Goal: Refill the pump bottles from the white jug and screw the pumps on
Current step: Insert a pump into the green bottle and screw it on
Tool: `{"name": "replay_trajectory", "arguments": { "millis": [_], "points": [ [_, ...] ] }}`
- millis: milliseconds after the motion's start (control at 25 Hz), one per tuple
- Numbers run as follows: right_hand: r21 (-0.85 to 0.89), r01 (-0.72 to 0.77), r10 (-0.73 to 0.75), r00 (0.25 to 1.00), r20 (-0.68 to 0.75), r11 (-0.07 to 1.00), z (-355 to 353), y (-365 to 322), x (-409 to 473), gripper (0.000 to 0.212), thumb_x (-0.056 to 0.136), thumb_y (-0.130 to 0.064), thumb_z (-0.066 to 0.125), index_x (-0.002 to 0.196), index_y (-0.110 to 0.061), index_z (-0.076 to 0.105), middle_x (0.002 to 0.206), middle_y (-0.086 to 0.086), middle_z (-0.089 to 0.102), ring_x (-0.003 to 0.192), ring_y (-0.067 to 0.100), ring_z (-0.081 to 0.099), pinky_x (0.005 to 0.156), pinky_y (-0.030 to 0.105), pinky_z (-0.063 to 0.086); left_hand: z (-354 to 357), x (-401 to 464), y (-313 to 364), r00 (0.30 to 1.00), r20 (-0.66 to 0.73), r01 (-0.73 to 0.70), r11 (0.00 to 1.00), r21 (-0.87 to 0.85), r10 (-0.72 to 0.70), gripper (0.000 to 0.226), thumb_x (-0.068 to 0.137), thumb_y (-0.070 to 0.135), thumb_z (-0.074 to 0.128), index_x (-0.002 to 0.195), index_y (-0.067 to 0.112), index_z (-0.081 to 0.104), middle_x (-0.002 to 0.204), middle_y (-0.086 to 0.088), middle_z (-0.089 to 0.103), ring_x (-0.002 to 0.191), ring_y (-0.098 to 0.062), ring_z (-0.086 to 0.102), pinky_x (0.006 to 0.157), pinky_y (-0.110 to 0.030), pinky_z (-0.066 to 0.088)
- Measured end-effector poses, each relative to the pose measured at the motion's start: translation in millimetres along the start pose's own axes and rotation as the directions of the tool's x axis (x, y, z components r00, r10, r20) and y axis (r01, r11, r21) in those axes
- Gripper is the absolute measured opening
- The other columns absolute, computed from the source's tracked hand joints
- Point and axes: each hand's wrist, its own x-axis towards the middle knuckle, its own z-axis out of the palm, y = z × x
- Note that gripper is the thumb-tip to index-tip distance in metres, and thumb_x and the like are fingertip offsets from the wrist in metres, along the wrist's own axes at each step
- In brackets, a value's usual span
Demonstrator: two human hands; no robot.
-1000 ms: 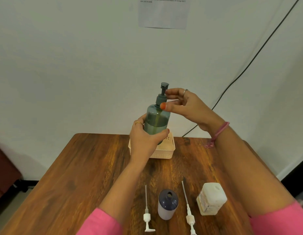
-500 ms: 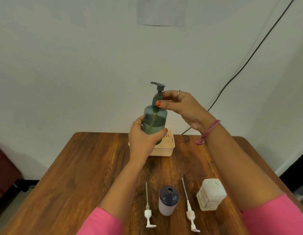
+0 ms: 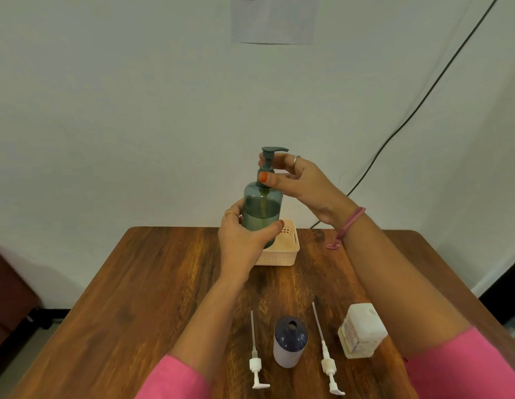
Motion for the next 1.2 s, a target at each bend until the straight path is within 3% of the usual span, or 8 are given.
{"name": "replay_trajectory", "arguments": {
  "millis": [80, 280, 400, 480, 640, 840, 1080, 1200],
  "points": [
    [0.007, 0.008, -0.009, 0.999, 0.051, 1.0, -3.2, -1.3, -1.5, 0.03, 0.085, -0.016, 0.069, 0.115, -0.015, 0.064, 0.111, -0.001, 0.069, 0.105, 0.013, 0.066, 0.093, 0.025, 0.051, -0.3, 1.3, -1.2, 1.0, 0.001, 0.009, 1.0, -0.01, -0.009, 0.074, 0.063, 0.028, 0.087, 0.127, 0.02, 0.052, 0.117, 0.004, 0.058, 0.102, -0.009, 0.057, 0.074, -0.018, 0.052],
    [-0.123, -0.028, 0.011, 0.99, -0.14, 0.992, 11.7, 3.0, 1.6, 0.036, 0.074, -0.031, 0.079, 0.102, -0.017, 0.063, 0.101, -0.002, 0.068, 0.09, 0.009, 0.065, 0.081, 0.024, 0.053, 1.6, 1.5, -5.6, 0.999, -0.009, 0.037, 0.999, 0.003, -0.037, 0.078, 0.062, 0.032, 0.087, 0.13, 0.021, 0.049, 0.121, 0.002, 0.057, 0.108, -0.014, 0.057, 0.088, -0.034, 0.056],
    [-0.041, -0.034, 0.036, 0.999, 0.038, 0.999, 2.3, 4.9, -1.6, 0.039, 0.085, -0.022, 0.069, 0.122, -0.018, 0.058, 0.12, -0.004, 0.064, 0.104, 0.009, 0.064, 0.094, 0.027, 0.049, 1.4, 2.1, -5.3, 0.999, -0.014, 0.031, 0.999, 0.009, -0.031, 0.078, 0.063, 0.031, 0.087, 0.13, 0.022, 0.049, 0.122, 0.004, 0.056, 0.108, -0.013, 0.056, 0.087, -0.03, 0.055],
    [0.041, 0.003, -0.006, 0.996, 0.091, 0.999, -1.5, 5.6, -4.2, 0.034, 0.089, -0.011, 0.064, 0.122, -0.019, 0.059, 0.12, -0.002, 0.066, 0.11, 0.01, 0.063, 0.098, 0.028, 0.049, 1.2, 2.1, -4.1, 1.0, -0.009, 0.027, 1.0, 0.002, -0.027, 0.078, 0.063, 0.03, 0.087, 0.13, 0.021, 0.049, 0.122, 0.003, 0.056, 0.108, -0.013, 0.056, 0.086, -0.03, 0.055],
    [-0.032, 0.011, -0.016, 0.99, -0.139, 0.999, 12.0, 7.4, -1.2, 0.031, 0.075, -0.016, 0.08, 0.101, -0.017, 0.064, 0.093, -0.006, 0.07, 0.086, 0.004, 0.066, 0.079, 0.019, 0.052, 2.3, 1.2, -6.6, 1.0, -0.002, 0.03, 0.999, -0.012, -0.03, 0.076, 0.062, 0.027, 0.087, 0.128, 0.021, 0.05, 0.119, 0.003, 0.057, 0.106, -0.013, 0.057, 0.083, -0.027, 0.055],
    [0.061, -0.077, 0.069, 0.989, 0.13, 0.995, -1.8, 8.8, -2.2, 0.044, 0.085, -0.007, 0.068, 0.126, -0.014, 0.055, 0.117, 0.0, 0.067, 0.109, 0.01, 0.064, 0.092, 0.022, 0.051, 2.2, 0.7, -10.1, 1.0, -0.005, 0.017, 1.0, -0.021, -0.017, 0.075, 0.063, 0.027, 0.087, 0.128, 0.022, 0.049, 0.117, 0.005, 0.056, 0.105, -0.011, 0.056, 0.077, -0.018, 0.051],
    [0.07, -0.068, 0.074, 0.992, -0.098, 0.995, 8.9, 16.7, -0.6, 0.037, 0.074, -0.012, 0.079, 0.109, -0.01, 0.067, 0.1, -0.001, 0.072, 0.095, 0.01, 0.067, 0.083, 0.022, 0.052, 3.2, 1.6, -14.8, 1.0, -0.007, 0.027, 0.999, -0.024, -0.028, 0.074, 0.06, 0.028, 0.088, 0.125, 0.021, 0.052, 0.115, 0.003, 0.059, 0.103, -0.012, 0.058, 0.083, -0.03, 0.056],
    [0.045, -0.08, 0.079, 0.997, 0.012, 0.996, 5.7, 16.1, -1.8, 0.041, 0.081, -0.014, 0.074, 0.12, -0.013, 0.061, 0.112, -0.001, 0.069, 0.105, 0.011, 0.065, 0.09, 0.023, 0.051, 1.4, 1.9, -18.6, 0.999, -0.008, 0.032, 0.999, -0.038, -0.032, 0.076, 0.06, 0.028, 0.089, 0.126, 0.02, 0.052, 0.116, 0.003, 0.058, 0.104, -0.011, 0.057, 0.08, -0.024, 0.055]
  ]
}}
